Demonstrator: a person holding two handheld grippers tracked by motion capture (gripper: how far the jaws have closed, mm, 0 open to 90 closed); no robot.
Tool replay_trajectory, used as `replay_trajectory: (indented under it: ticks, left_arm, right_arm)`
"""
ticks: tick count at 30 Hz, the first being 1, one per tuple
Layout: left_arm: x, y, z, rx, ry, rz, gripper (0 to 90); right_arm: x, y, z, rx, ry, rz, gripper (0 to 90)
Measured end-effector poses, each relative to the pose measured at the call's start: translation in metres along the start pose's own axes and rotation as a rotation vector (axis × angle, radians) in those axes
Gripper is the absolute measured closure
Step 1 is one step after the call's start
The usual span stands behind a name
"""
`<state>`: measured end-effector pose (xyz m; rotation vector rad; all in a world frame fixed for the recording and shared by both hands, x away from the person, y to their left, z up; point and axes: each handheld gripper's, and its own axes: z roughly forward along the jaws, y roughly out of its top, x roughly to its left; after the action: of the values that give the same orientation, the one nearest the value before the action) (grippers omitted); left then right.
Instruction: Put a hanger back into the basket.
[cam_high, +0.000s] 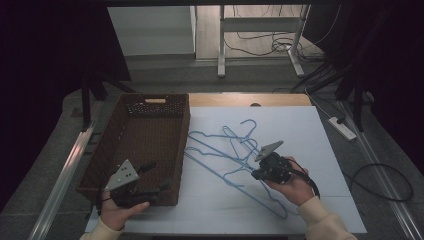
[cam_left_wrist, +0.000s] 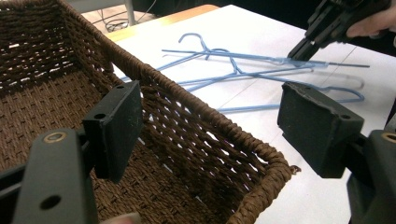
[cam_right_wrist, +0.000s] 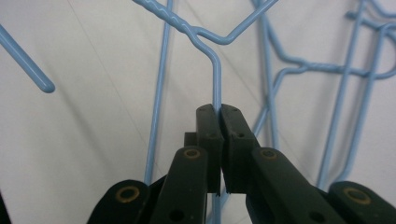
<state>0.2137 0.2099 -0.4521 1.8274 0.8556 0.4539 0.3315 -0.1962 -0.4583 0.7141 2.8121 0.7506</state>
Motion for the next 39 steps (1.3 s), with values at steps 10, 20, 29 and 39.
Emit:
replay_trajectory:
  ticks: [10,20,29,39]
  left_arm:
    - [-0.004,0.005,0.003,-0.002,-0.005,0.010,22.6]
    - [-0.015,0.028,0.015,0.016,-0.043,0.051,22.6]
    - [-0.024,0.055,0.028,0.045,-0.071,0.082,22.7]
    - [-0.024,0.098,0.075,0.133,-0.153,0.152,22.6]
  right_arm:
    - [-0.006,0.005,-0.031,-0.117,0.039,0.017,88.0]
    - [-0.009,0.003,-0.057,-0.199,0.127,0.036,88.0]
    - [-0.012,-0.003,-0.074,-0.235,0.199,0.046,88.0]
    - [-0.013,-0.008,-0.081,-0.253,0.266,0.041,88.0]
